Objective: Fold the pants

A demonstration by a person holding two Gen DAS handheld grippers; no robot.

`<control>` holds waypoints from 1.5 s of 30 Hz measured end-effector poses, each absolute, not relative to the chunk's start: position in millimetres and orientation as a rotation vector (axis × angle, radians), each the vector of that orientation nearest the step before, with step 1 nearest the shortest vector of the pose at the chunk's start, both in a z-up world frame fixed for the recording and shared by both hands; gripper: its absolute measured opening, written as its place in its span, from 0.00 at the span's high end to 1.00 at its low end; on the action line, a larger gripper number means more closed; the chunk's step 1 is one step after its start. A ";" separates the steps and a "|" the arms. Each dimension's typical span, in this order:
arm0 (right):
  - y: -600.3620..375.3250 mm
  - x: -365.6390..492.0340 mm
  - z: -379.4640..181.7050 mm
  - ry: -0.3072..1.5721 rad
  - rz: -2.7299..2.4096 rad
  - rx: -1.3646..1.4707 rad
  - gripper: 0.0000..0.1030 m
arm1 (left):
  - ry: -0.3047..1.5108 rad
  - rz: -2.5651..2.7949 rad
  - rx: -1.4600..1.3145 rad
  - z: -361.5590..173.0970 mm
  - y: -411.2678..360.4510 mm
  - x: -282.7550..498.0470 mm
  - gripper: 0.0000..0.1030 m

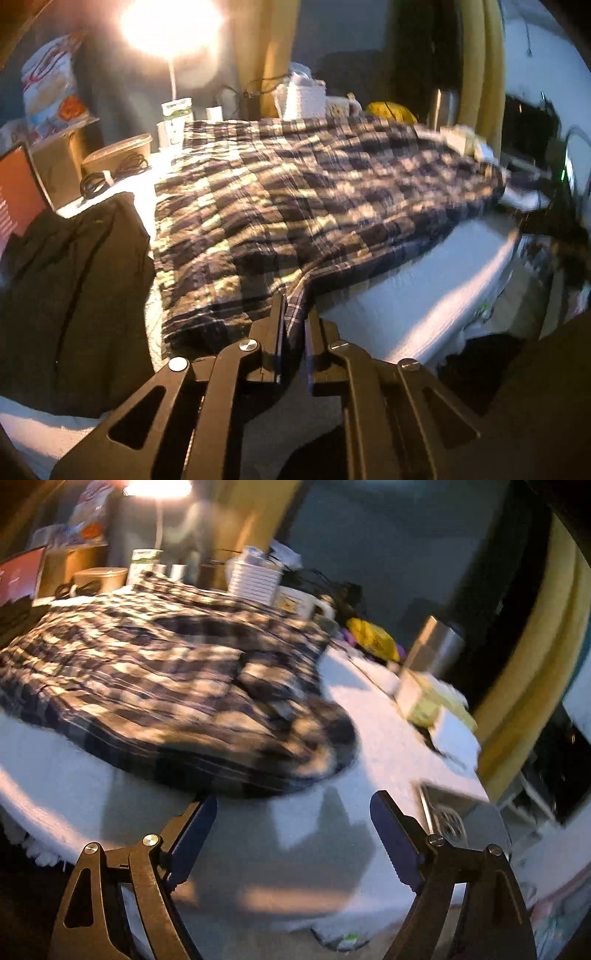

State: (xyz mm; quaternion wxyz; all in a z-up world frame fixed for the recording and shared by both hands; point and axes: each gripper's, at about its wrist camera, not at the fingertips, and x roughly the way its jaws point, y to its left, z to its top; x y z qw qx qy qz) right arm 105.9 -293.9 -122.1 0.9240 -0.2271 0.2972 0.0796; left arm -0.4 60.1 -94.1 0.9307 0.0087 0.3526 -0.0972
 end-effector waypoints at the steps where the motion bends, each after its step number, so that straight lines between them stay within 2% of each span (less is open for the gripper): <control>1: -287.8 107.5 -122.8 0.591 0.173 -0.474 0.16 | 0.707 -0.197 -0.003 -89.4 64.4 -1.0 0.93; 6: -277.6 121.8 -125.7 0.548 0.167 -0.477 0.17 | 0.667 -0.177 -0.054 -77.7 74.1 -1.8 0.94; 8: -276.5 128.8 -126.0 0.551 0.188 -0.453 0.36 | 0.649 -0.163 -0.078 -74.2 78.0 0.1 0.96; 9: -275.8 130.5 -125.9 0.554 0.189 -0.444 0.55 | 0.642 -0.157 -0.094 -72.9 80.2 1.3 0.97; 10: -275.8 134.4 -124.9 0.560 0.186 -0.424 0.66 | 0.636 -0.155 -0.113 -71.5 82.3 2.5 0.97; 12: -274.2 136.9 -121.6 0.563 0.204 -0.391 0.81 | 0.628 -0.153 -0.133 -68.6 84.4 4.6 0.98; 19: -285.7 134.5 -94.0 0.525 0.264 -0.242 0.87 | 0.578 -0.148 -0.156 -54.6 88.4 6.3 1.00; 45: -295.0 161.3 -14.4 0.409 0.313 -0.128 0.87 | 0.408 -0.120 -0.118 12.8 104.9 47.3 1.00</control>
